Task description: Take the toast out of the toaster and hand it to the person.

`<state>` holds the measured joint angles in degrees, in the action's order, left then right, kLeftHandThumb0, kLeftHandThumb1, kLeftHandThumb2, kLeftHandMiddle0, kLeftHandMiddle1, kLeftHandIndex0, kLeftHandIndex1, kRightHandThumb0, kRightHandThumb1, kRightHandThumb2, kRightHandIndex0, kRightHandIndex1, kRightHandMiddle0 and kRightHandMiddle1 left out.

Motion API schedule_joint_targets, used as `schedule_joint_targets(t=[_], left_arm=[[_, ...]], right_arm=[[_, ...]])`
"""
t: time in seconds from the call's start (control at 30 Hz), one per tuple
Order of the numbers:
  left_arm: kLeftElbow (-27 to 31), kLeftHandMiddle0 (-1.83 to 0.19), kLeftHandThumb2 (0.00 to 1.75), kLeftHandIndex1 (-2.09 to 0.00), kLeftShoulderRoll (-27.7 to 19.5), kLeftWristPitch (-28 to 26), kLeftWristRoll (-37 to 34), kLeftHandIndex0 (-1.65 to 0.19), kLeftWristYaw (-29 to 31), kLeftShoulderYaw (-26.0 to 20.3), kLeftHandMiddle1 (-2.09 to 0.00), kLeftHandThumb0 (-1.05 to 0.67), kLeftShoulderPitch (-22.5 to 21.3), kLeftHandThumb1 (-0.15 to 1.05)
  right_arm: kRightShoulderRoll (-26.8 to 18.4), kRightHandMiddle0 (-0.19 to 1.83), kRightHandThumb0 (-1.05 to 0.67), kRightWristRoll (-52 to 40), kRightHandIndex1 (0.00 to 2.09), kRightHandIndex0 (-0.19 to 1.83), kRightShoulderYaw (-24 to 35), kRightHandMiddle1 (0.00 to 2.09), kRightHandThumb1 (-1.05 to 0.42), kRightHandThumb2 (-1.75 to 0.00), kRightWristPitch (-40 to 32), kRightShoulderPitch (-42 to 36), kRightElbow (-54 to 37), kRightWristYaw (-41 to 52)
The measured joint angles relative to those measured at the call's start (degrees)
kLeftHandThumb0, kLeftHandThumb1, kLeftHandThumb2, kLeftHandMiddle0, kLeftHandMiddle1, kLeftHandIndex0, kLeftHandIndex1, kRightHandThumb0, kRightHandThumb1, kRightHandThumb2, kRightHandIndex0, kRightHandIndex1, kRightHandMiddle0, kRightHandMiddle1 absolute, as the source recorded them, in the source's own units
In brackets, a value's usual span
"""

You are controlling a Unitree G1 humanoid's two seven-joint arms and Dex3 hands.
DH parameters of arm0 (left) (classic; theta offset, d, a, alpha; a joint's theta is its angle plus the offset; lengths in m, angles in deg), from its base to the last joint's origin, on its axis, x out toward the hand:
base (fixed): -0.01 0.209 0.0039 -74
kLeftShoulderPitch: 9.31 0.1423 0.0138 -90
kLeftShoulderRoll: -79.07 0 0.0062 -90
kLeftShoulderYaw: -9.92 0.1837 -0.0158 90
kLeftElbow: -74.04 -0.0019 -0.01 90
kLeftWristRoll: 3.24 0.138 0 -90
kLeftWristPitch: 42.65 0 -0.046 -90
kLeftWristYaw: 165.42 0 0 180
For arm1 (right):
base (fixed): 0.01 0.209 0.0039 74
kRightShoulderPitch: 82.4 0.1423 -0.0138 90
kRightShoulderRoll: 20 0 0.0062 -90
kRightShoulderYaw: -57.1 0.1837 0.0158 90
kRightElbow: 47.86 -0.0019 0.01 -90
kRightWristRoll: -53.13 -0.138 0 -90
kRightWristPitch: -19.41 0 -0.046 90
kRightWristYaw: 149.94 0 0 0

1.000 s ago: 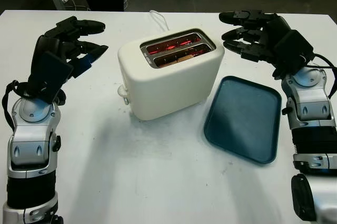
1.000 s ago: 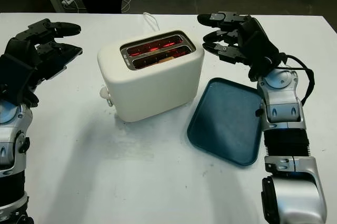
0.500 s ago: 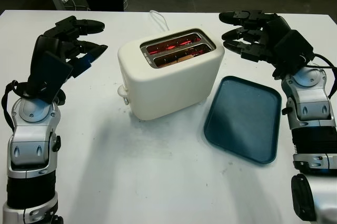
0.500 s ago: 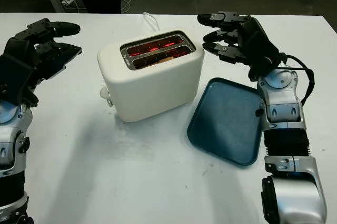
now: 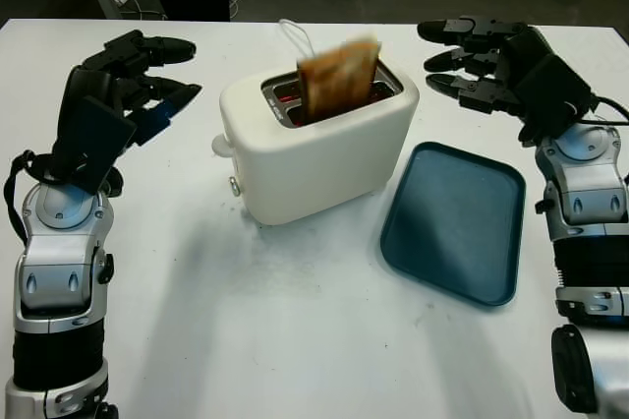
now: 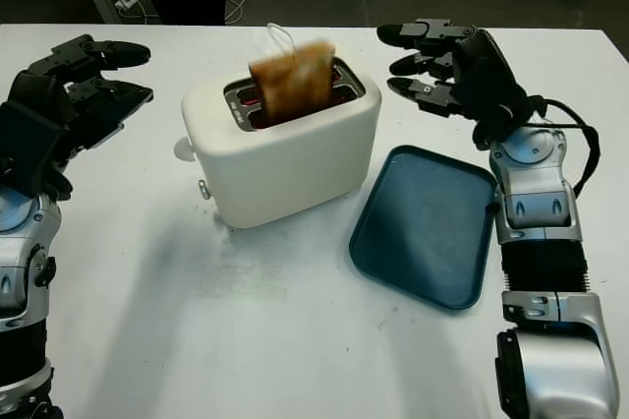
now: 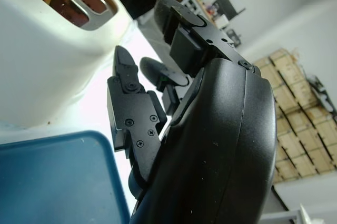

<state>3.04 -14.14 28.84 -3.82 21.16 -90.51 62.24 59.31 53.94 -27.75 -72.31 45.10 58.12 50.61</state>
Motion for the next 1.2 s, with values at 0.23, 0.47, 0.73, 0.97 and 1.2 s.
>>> schedule_joint_targets(t=[0.23, 0.47, 0.73, 0.97, 1.2], left_arm=[[-0.14, -0.57, 0.0, -0.63, -0.03, 0.0, -0.03, -0.61, 0.01, 0.02, -0.96, -0.54, 0.0, 0.91], [-0.16, -0.57, 0.0, -0.63, -0.04, 0.0, -0.06, -0.61, 0.01, 0.12, -0.97, -0.54, 0.0, 0.9], [-0.17, -0.57, 0.0, -0.64, -0.04, 0.0, -0.1, -0.61, 0.01, 0.11, -0.97, -0.54, 0.0, 0.91], [-0.04, -0.57, 0.0, -0.63, -0.05, -0.02, -0.05, -0.61, 0.0, 0.11, -0.96, -0.55, 0.0, 0.91], [0.06, -0.57, 0.0, -0.63, -0.05, -0.02, 0.08, -0.61, -0.01, 0.18, -0.95, -0.54, 0.0, 0.91]], right_arm=[[0.0, 0.74, 0.09, 0.03, 0.68, 0.51, 0.21, 0.0, -0.92, -0.18, 0.39, 0.12, 0.12, -0.3], [-0.04, 0.76, 0.05, 0.01, 0.66, 0.53, 0.15, 0.01, -0.92, -0.14, 0.71, 0.4, 1.58, 0.16], [-0.03, 0.78, -0.17, 0.06, 0.68, 0.57, -0.64, 0.02, -0.81, -0.02, 3.78, 2.45, 2.32, 0.21], [-0.03, 0.78, -0.22, 0.03, 0.69, 0.57, -1.64, 0.02, -0.72, 0.0, 3.97, 5.22, 3.32, 1.92], [-1.09, 0.86, -0.29, 2.48, 0.73, 0.61, -4.33, 0.06, -0.6, 0.0, 5.71, 10.93, 5.37, 4.39]])
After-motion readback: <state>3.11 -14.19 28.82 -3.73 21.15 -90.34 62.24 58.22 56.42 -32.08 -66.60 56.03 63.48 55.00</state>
